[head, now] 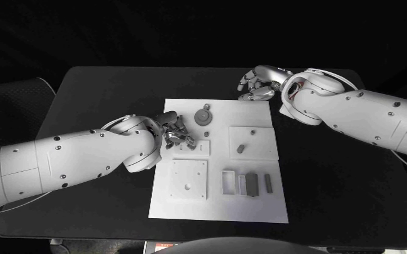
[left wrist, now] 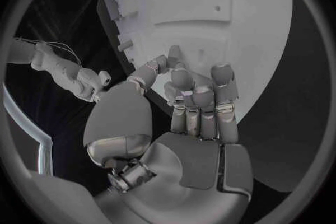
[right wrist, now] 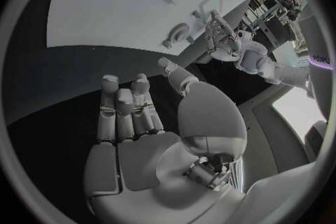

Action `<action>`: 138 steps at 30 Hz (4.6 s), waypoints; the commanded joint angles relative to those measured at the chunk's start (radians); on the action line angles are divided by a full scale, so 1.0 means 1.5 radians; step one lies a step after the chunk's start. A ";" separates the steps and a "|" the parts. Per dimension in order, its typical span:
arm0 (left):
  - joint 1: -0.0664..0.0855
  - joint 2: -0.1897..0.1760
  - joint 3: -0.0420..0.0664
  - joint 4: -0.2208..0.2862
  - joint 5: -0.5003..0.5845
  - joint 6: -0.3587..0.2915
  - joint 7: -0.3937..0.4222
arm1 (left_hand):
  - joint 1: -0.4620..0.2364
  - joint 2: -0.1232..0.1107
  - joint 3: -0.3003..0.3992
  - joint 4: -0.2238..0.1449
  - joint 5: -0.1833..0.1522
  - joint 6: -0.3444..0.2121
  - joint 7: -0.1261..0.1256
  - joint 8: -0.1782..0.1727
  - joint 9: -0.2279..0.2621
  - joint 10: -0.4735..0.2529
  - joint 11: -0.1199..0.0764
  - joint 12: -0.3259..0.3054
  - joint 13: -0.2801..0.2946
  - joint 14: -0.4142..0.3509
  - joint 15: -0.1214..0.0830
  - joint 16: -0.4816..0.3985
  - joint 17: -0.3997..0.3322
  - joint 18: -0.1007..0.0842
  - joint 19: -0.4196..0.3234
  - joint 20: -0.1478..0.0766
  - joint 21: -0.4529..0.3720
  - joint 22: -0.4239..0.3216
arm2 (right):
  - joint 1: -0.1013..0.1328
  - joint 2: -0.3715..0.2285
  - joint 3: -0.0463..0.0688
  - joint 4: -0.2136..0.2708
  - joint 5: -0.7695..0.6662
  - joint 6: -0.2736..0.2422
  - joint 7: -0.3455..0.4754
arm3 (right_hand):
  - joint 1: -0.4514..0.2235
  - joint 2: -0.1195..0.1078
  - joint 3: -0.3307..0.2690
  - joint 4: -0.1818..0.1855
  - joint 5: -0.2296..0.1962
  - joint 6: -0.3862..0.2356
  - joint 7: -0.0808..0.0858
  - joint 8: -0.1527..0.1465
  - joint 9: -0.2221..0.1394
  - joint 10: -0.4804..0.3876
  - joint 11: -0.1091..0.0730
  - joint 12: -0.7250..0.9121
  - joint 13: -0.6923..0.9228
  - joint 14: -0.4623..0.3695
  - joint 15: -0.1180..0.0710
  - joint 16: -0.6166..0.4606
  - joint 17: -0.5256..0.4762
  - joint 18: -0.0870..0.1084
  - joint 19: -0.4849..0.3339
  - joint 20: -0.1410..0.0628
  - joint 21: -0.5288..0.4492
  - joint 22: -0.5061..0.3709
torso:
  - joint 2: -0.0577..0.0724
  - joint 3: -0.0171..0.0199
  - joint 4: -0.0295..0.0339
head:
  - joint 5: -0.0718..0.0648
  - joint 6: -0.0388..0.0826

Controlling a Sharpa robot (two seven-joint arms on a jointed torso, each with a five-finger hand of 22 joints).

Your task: Assemble the parts on the task board

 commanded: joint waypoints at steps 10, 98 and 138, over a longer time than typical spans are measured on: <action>-0.002 -0.001 -0.002 0.000 0.000 0.031 -0.010 | -0.011 -0.002 -0.004 -0.009 -0.001 0.021 -0.012 0.043 0.029 0.010 -0.010 0.001 0.003 0.023 -0.032 0.001 0.002 0.010 0.013 -0.012 0.004 0.014 | 0.000 -0.001 0.000 0.001 0.000 0.007 0.005 | -0.007 0.000 -0.001 0.005 0.003 0.000 0.004 -0.003 -0.001 -0.004 0.003 0.003 -0.001 0.004 -0.001 -0.002 0.000 0.008 0.003 -0.002 -0.003 0.008 | 0.000 0.0002 -0.0002 | -0.001 0.000; -0.003 -0.002 -0.002 -0.002 -0.004 0.044 -0.008 | -0.064 -0.030 -0.037 0.048 -0.187 0.015 -0.010 0.039 0.022 0.008 -0.008 -0.012 0.007 0.017 -0.030 -0.008 0.007 0.014 0.002 -0.012 -0.003 0.011 | -0.001 -0.003 0.000 0.001 0.001 0.005 0.006 | -0.007 -0.001 -0.001 0.008 0.003 0.000 0.004 -0.003 -0.003 -0.005 0.003 0.004 -0.003 0.004 -0.001 -0.002 0.000 0.008 0.003 -0.002 -0.003 0.008 | 0.000 0.0003 -0.0003 | -0.005 0.002; 0.000 -0.051 0.018 -0.018 0.197 -0.049 0.215 | 0.038 0.009 -0.014 -0.020 -0.188 -0.130 0.053 -0.030 0.003 -0.111 0.053 -0.097 -0.034 -0.070 0.028 -0.093 -0.031 0.003 -0.091 0.017 -0.082 -0.018 | -0.002 -0.002 0.000 -0.010 0.005 -0.001 0.009 | -0.007 -0.003 -0.001 0.009 0.003 -0.003 0.005 -0.005 -0.004 -0.005 0.003 0.005 -0.004 0.004 -0.001 -0.002 0.000 0.008 0.003 -0.003 -0.003 0.008 | -0.001 0.0007 -0.0004 | -0.004 0.022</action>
